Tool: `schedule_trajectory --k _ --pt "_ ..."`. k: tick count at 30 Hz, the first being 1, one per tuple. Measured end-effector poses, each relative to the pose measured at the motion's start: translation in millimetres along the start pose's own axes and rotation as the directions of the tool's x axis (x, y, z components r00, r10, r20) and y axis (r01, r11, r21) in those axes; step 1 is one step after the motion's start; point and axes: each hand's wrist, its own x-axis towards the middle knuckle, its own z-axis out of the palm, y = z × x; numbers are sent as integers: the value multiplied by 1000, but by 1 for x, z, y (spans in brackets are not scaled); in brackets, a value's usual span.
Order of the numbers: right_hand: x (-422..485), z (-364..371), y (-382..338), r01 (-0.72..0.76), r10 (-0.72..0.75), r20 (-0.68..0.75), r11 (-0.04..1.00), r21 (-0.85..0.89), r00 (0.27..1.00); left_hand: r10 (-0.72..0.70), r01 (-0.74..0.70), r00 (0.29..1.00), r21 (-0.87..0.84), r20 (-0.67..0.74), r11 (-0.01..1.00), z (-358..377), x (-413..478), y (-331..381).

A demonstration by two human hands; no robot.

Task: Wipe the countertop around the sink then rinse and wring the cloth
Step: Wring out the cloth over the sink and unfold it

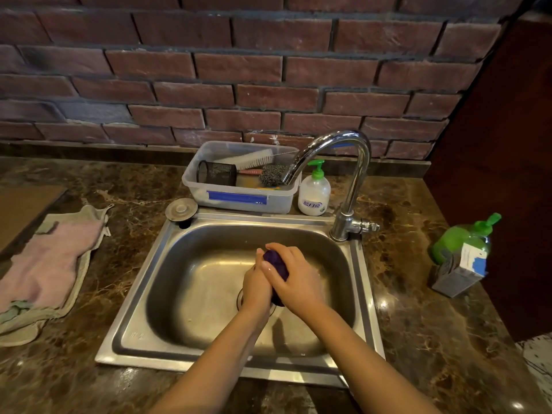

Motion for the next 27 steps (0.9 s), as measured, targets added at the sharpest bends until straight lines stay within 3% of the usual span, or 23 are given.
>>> schedule_trajectory --k 2,6,9,16,20,27 --pt "3 2 3 -56 56 -2 998 -40 998 81 -40 988 284 -135 958 -5 9 -4" --pt "4 15 14 -223 223 5 974 -51 975 318 -78 922 700 -220 710 -9 11 -12" --pt "4 26 22 -343 345 56 939 -35 937 392 -55 896 825 -208 562 -12 15 -18" --pt "16 34 30 -481 465 211 876 27 860 465 -30 871 926 -161 377 -16 26 -25" --pt "16 43 26 -562 542 196 825 65 817 496 -95 861 921 -115 379 -25 28 -25" --pt "27 39 14 -712 695 163 694 102 700 488 -263 870 773 -70 578 -22 17 -24"
